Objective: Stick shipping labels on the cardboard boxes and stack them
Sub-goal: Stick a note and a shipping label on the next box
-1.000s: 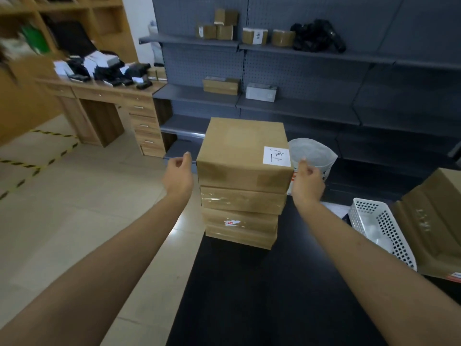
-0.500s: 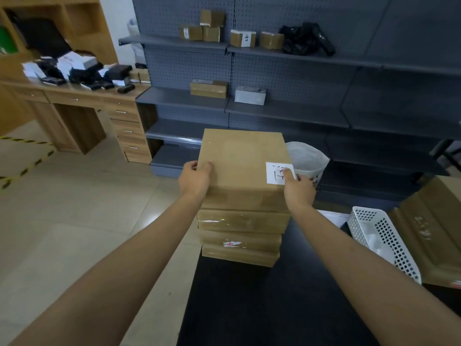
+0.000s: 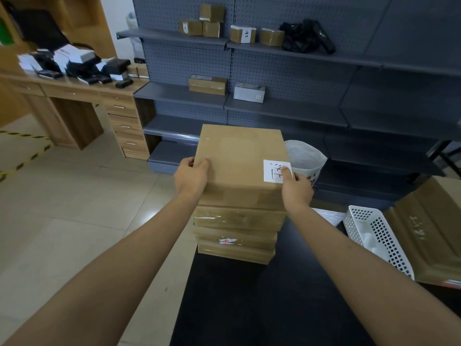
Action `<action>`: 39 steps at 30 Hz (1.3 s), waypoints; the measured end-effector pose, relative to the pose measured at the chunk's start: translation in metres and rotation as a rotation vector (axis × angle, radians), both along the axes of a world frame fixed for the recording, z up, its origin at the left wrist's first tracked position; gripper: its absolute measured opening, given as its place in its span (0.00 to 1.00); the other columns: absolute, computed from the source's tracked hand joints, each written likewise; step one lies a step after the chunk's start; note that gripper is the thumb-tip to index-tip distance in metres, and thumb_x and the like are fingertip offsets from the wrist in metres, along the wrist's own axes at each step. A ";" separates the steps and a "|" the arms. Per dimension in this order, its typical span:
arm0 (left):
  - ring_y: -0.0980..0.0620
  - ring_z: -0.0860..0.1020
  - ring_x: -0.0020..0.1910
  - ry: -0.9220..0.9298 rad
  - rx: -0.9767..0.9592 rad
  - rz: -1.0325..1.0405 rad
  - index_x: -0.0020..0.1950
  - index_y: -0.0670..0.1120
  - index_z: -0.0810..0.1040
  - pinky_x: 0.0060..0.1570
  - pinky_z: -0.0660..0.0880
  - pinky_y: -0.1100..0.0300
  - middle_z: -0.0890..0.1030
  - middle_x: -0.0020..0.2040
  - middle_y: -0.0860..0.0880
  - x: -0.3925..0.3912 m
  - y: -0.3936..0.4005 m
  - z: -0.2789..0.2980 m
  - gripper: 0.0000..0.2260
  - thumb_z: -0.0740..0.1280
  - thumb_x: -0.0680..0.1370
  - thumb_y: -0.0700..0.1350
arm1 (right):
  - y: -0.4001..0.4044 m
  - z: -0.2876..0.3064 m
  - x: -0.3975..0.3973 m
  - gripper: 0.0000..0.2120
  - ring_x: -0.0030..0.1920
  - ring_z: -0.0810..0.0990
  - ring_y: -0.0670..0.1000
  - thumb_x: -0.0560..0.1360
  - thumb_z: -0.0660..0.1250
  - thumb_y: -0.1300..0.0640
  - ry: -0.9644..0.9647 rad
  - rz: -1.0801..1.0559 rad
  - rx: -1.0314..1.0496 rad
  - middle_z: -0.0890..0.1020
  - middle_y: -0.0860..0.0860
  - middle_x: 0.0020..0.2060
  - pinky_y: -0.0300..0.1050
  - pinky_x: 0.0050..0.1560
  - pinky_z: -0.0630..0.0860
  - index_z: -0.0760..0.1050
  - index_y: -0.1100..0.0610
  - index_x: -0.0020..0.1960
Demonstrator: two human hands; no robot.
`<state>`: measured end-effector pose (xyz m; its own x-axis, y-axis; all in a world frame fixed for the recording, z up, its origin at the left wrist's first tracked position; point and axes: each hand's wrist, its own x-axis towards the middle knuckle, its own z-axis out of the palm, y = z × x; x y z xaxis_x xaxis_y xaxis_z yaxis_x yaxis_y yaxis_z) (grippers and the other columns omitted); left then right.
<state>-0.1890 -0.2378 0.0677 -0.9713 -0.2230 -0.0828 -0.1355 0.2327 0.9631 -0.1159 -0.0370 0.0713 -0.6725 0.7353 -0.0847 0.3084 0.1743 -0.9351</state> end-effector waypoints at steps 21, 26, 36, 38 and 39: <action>0.51 0.77 0.54 0.089 -0.038 -0.101 0.63 0.47 0.76 0.56 0.74 0.53 0.80 0.56 0.52 0.161 0.169 -0.007 0.19 0.67 0.76 0.54 | 0.172 -0.017 0.180 0.19 0.52 0.75 0.50 0.79 0.60 0.46 0.015 -0.033 0.062 0.80 0.51 0.54 0.42 0.49 0.66 0.76 0.58 0.62; 0.50 0.76 0.57 0.054 -0.051 -0.127 0.66 0.46 0.75 0.53 0.71 0.59 0.79 0.59 0.50 0.215 0.215 -0.034 0.21 0.68 0.76 0.55 | 0.219 -0.047 0.233 0.18 0.50 0.76 0.52 0.79 0.59 0.45 -0.071 -0.039 0.076 0.81 0.52 0.54 0.47 0.53 0.72 0.76 0.57 0.60; 0.54 0.74 0.53 -0.061 -0.101 -0.121 0.66 0.45 0.73 0.51 0.69 0.61 0.76 0.53 0.53 0.266 0.202 -0.095 0.20 0.67 0.77 0.53 | 0.213 -0.110 0.278 0.17 0.47 0.74 0.51 0.80 0.59 0.48 -0.193 0.044 0.074 0.78 0.51 0.47 0.42 0.48 0.67 0.75 0.60 0.59; 0.55 0.74 0.52 -0.085 -0.107 -0.116 0.66 0.44 0.73 0.51 0.69 0.61 0.76 0.54 0.52 0.274 0.199 -0.108 0.20 0.67 0.78 0.52 | 0.209 -0.124 0.284 0.18 0.52 0.77 0.53 0.80 0.59 0.48 -0.226 0.049 0.044 0.80 0.53 0.50 0.43 0.50 0.69 0.74 0.60 0.61; 0.54 0.74 0.53 -0.101 -0.108 -0.122 0.66 0.44 0.73 0.52 0.70 0.61 0.76 0.55 0.51 0.278 0.197 -0.115 0.20 0.67 0.78 0.52 | 0.207 -0.131 0.286 0.18 0.54 0.78 0.55 0.80 0.59 0.48 -0.240 0.046 0.028 0.80 0.54 0.52 0.44 0.51 0.69 0.74 0.60 0.62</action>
